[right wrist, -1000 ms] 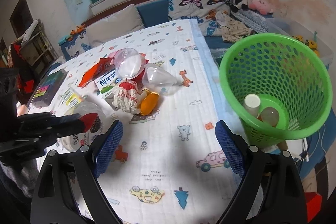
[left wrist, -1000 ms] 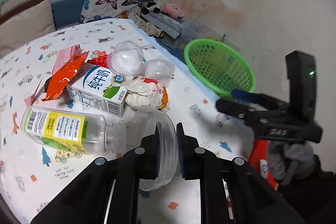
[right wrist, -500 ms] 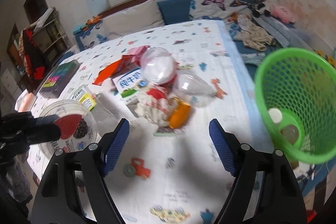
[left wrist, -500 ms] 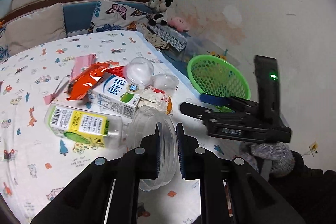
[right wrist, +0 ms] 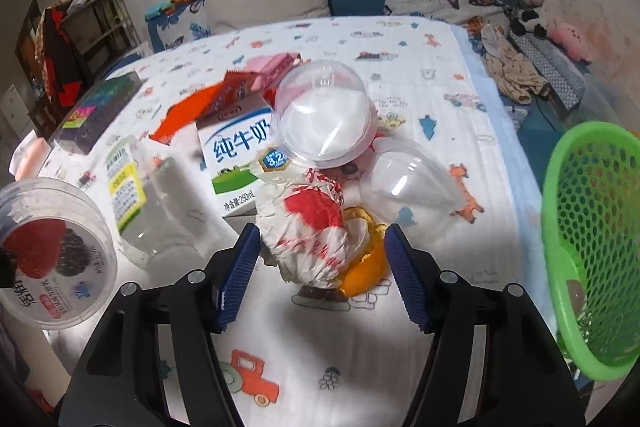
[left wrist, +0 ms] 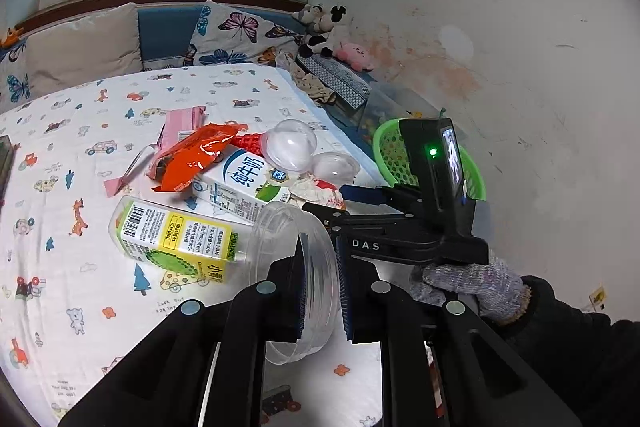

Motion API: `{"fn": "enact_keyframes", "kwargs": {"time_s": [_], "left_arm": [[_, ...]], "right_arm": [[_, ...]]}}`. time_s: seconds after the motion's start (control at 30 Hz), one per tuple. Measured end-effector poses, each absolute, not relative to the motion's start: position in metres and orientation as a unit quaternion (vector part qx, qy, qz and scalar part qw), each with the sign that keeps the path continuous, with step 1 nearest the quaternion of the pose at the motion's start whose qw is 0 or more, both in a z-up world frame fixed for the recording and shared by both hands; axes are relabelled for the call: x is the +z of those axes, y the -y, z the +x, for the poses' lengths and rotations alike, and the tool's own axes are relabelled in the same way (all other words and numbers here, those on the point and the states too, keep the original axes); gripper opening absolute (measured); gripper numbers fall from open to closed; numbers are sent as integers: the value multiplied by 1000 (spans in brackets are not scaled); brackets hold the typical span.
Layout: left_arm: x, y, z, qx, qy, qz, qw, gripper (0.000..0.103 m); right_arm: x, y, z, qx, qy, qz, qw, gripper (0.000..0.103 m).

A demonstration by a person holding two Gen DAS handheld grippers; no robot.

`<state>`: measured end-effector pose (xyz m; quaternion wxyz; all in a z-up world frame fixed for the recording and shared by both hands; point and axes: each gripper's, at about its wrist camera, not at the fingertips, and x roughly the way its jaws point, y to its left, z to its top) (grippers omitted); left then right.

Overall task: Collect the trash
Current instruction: 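Grasp crumpled red-white paper with right gripper while left carries clear cup to basket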

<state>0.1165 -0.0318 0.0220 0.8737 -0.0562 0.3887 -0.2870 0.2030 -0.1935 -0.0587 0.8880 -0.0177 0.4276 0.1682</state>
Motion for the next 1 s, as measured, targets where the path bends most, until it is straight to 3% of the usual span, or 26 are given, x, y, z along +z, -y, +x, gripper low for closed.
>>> {"fn": "enact_keyframes", "kwargs": {"time_s": [0.23, 0.67, 1.0], "left_arm": [[23, 36, 121, -286, -389, -57, 874, 14], [32, 54, 135, -301, -382, -57, 872, 14], [45, 99, 155, -341, -379, -47, 859, 14]], "right_arm": [[-53, 192, 195, 178, -420, -25, 890, 53], [-8, 240, 170, 187, -393, 74, 897, 53], [17, 317, 157, 104, -366, 90, 920, 53]]}}
